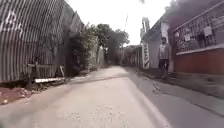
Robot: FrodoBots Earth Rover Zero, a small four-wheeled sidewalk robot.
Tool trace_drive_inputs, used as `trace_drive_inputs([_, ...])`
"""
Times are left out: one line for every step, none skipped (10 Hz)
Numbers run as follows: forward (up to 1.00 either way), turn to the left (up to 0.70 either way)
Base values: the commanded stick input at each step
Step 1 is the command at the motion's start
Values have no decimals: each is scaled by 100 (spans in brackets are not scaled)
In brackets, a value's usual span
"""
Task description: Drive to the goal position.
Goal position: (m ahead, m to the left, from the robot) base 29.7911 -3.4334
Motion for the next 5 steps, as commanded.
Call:
trace_drive_inputs([100,0])
trace_drive_inputs([100,0])
trace_drive_inputs([100,0])
trace_drive_inputs([100,0])
trace_drive_inputs([100,0])
